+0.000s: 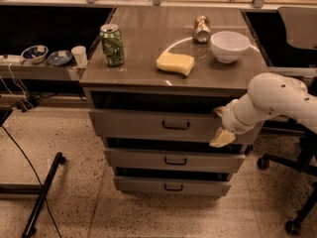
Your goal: Open top drawer
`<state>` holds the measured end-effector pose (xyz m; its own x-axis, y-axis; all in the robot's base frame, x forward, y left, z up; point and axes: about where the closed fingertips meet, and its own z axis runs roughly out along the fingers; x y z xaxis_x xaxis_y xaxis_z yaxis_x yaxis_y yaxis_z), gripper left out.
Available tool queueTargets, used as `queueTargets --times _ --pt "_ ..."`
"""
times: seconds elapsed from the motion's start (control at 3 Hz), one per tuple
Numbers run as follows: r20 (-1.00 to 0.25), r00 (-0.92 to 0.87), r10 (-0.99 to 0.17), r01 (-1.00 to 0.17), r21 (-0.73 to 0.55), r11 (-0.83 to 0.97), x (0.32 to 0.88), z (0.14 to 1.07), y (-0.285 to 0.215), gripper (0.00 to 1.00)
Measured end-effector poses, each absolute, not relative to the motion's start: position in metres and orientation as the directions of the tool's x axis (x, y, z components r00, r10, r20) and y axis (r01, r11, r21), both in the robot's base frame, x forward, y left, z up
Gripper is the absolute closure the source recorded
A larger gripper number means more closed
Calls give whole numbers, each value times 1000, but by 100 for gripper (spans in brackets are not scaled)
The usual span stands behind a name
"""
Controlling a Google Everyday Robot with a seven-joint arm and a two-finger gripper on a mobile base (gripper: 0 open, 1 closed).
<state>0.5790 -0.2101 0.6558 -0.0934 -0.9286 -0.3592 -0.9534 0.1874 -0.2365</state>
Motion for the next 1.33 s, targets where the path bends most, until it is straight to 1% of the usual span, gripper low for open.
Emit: queueTargets --times 0.33,0.67,1.0,1.33 --pt "-433 -74 -898 -945 -256 201 575 669 -207 48" --pt "-490 -21 -871 -933 -303 193 559 696 -202 48" --pt "-522 27 -853 -946 -288 146 531 705 -190 48" --pt "-536 52 -842 -968 -233 88 498 701 -179 48"
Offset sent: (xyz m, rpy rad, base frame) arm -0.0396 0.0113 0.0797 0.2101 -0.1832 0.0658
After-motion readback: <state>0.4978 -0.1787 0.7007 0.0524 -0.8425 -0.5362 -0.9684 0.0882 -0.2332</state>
